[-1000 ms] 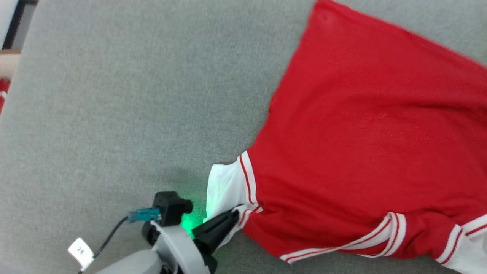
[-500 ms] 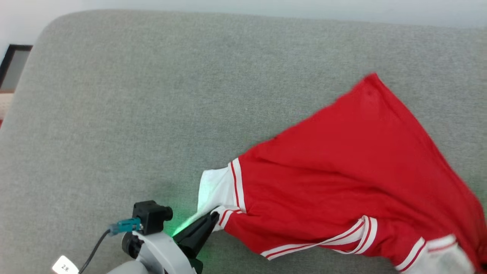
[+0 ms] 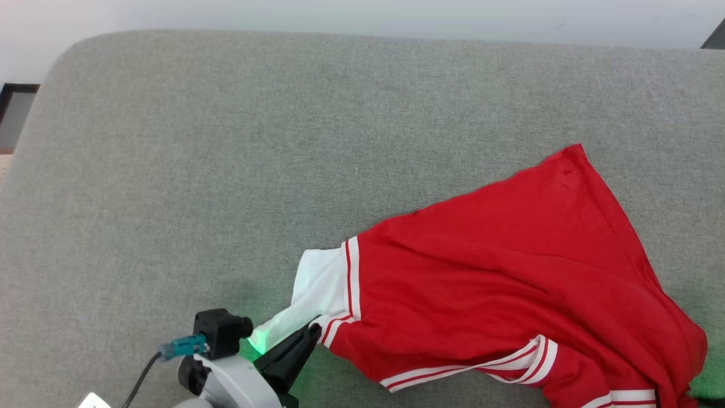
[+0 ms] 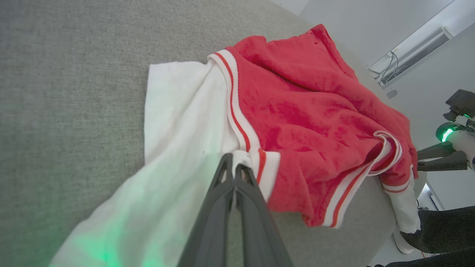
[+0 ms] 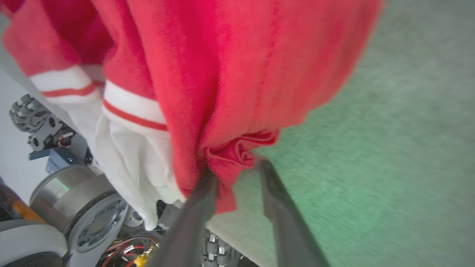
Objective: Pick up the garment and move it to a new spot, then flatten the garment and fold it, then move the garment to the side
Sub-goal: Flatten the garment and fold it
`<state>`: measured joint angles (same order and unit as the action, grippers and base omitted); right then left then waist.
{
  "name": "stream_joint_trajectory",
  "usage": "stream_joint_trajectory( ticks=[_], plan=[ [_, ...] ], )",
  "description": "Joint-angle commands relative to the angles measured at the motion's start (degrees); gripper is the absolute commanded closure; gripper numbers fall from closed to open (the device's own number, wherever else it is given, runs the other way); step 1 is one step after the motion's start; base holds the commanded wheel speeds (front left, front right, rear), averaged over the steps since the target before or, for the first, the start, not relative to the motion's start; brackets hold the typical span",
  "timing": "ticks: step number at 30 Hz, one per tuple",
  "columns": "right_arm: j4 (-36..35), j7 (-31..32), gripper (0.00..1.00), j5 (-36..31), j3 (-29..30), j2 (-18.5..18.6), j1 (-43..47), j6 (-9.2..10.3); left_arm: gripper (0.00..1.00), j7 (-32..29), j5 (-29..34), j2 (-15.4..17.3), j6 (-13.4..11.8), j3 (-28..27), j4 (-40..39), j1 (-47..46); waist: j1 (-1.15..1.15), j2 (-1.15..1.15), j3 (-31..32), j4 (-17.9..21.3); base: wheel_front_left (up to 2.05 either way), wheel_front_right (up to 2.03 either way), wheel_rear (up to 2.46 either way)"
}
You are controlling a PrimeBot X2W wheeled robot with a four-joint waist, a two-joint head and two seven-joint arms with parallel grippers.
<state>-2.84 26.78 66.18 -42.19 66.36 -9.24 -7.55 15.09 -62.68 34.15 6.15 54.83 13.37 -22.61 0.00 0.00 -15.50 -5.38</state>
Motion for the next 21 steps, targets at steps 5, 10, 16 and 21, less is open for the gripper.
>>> stream_joint_trajectory(
  ticks=[5, 10, 16, 21],
  plan=[
    [-3.8, 0.4, 0.0, 0.8, 9.3, 5.1, 2.5, 0.11, 1.0, 0.1, 1.0, -1.0, 0.5, -0.7, 0.0, 1.4, 0.0, 0.0, 0.1, -0.7, 0.0, 0.0, 0.0],
    [-7.3, 0.8, 0.0, -0.7, 19.1, 7.4, -1.5, 0.11, 1.0, 0.1, 1.9, -2.2, 0.8, -0.1, 0.4, 0.3, 0.0, 0.0, -0.4, -2.5, 0.0, 0.0, 0.0],
    [-7.2, 2.6, 0.0, -13.7, 20.8, -3.9, -15.9, 0.11, 1.0, 0.0, 2.8, -4.0, 1.1, 0.8, 1.3, -2.0, 0.0, 0.0, -2.2, -5.2, 0.0, 0.0, 0.0],
    [2.4, 7.1, 0.0, -21.7, 10.9, -14.1, -28.6, 0.11, 1.0, 0.0, 3.0, -5.8, 1.3, 1.4, 2.0, -3.7, 0.0, 0.0, -4.0, -7.4, 0.0, 0.0, 0.0]
  ],
)
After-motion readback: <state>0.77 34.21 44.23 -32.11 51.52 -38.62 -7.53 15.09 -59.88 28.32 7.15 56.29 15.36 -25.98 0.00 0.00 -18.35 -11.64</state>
